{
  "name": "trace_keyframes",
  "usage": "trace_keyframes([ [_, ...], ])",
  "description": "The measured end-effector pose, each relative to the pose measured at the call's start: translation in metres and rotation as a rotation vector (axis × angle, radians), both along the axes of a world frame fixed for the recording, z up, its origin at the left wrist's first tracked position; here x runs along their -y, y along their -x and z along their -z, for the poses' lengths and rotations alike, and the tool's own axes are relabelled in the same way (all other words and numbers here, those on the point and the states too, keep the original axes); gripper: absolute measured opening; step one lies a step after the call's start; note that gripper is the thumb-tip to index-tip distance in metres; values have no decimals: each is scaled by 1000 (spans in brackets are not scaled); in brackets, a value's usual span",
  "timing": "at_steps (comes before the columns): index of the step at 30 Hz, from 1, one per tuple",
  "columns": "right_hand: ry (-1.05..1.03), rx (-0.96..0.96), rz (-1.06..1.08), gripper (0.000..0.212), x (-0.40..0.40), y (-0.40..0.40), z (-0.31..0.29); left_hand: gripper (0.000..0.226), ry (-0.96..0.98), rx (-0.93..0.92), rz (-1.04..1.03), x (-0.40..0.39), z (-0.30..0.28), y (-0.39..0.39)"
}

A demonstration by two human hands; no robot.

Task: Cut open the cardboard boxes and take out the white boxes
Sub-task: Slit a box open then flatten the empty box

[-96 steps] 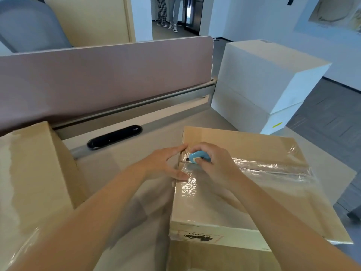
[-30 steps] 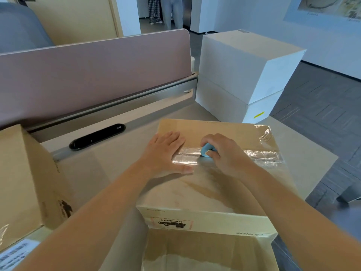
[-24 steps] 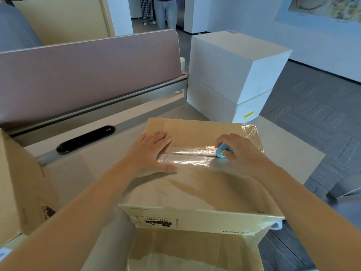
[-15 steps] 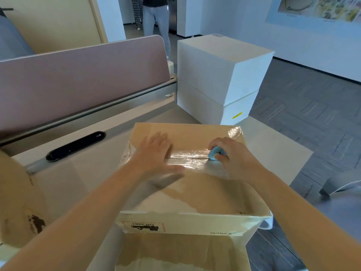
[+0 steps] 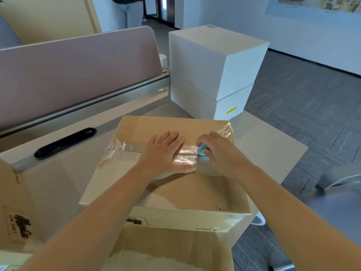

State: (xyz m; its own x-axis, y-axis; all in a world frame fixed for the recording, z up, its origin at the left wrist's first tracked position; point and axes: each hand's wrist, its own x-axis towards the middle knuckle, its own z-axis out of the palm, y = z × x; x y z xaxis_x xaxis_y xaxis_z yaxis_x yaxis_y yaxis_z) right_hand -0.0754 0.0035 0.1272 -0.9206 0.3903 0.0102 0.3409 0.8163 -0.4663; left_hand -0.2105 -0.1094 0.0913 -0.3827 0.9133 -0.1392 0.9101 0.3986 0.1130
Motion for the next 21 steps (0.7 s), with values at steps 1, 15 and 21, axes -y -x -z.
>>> trace_keyframes([
  [1,-10,7,9,27,-4,-3,0,118,-6,-8,2,0,2,2],
  [15,-25,15,142,23,-47,-55,3,137,21,-34,-6,-1,1,2],
  [21,37,-65,166,21,-54,-66,10,139,32,-23,-31,0,-1,0],
])
